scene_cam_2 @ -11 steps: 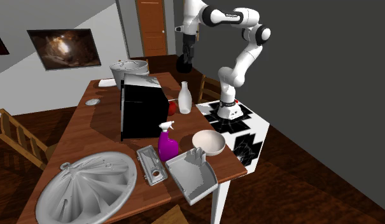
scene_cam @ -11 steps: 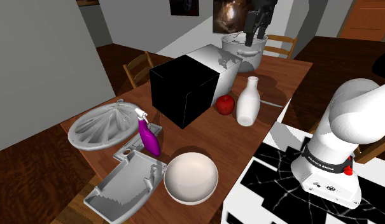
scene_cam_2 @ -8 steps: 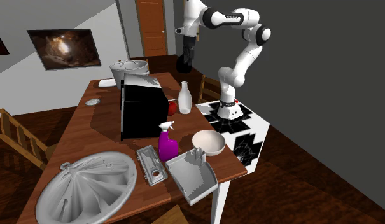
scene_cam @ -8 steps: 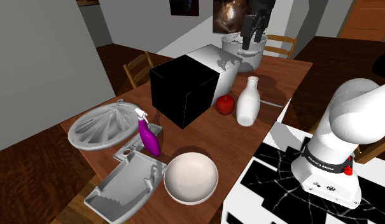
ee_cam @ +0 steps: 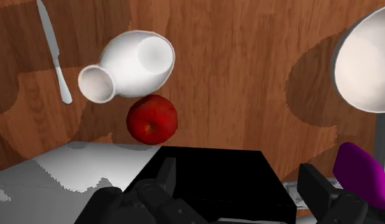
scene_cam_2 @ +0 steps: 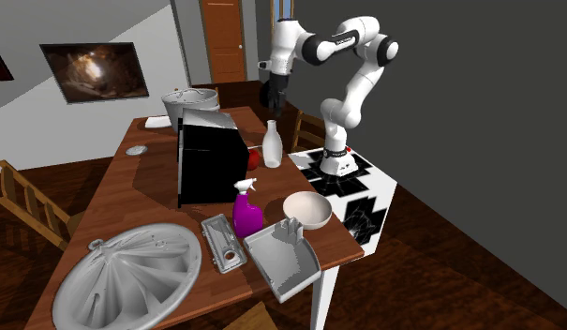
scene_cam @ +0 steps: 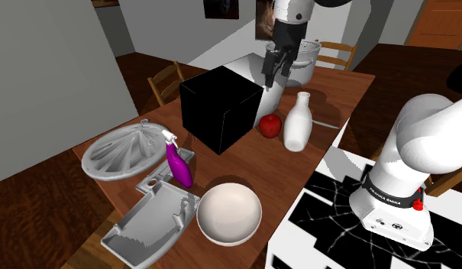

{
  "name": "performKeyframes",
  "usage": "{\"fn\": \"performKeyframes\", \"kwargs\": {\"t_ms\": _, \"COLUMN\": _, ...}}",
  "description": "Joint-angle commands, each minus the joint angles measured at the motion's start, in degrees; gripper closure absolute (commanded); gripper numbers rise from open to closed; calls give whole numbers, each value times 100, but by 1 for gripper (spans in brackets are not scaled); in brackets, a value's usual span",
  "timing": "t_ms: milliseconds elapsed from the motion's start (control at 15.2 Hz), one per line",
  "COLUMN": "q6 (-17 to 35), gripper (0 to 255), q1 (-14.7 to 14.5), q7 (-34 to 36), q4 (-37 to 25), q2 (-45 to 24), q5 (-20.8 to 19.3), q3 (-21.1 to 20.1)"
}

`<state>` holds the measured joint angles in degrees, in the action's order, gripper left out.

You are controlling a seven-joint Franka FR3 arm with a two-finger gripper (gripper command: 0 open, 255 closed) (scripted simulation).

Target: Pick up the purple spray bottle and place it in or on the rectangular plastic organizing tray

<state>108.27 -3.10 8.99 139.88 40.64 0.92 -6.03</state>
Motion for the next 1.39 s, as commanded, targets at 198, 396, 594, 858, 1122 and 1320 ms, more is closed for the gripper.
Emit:
{"fn": "performKeyframes", "kwargs": {"t_ms": 198, "q6": 988, "gripper": 0, "q1": -157, "q7": 488, "q4": 305, "q2": -459, "q5": 170, "q3": -481}}
{"fn": "performKeyframes", "kwargs": {"t_ms": 396, "q6": 1571, "gripper": 0, "q1": -212, "q7": 796, "q4": 370, "q2": -850, "q5": 208, "q3": -787}}
{"fn": "performKeyframes", "kwargs": {"t_ms": 594, "q6": 2143, "gripper": 0, "q1": -228, "q7": 1138, "q4": 356, "q2": -1312, "q5": 170, "q3": -1109}}
{"fn": "performKeyframes", "kwargs": {"t_ms": 858, "q6": 2859, "gripper": 0, "q1": -161, "q7": 1683, "q4": 213, "q2": -2023, "q5": -55, "q3": -1573}}
{"fn": "performKeyframes", "kwargs": {"t_ms": 1122, "q6": 3476, "gripper": 0, "q1": 5, "q7": 2413, "q4": -73, "q2": -2831, "q5": -599, "q3": -2062}}
{"fn": "performKeyframes", "kwargs": {"t_ms": 1320, "q6": 3824, "gripper": 0, "q1": 146, "q7": 3145, "q4": -390, "q2": -3505, "q5": -1305, "q3": -2397}}
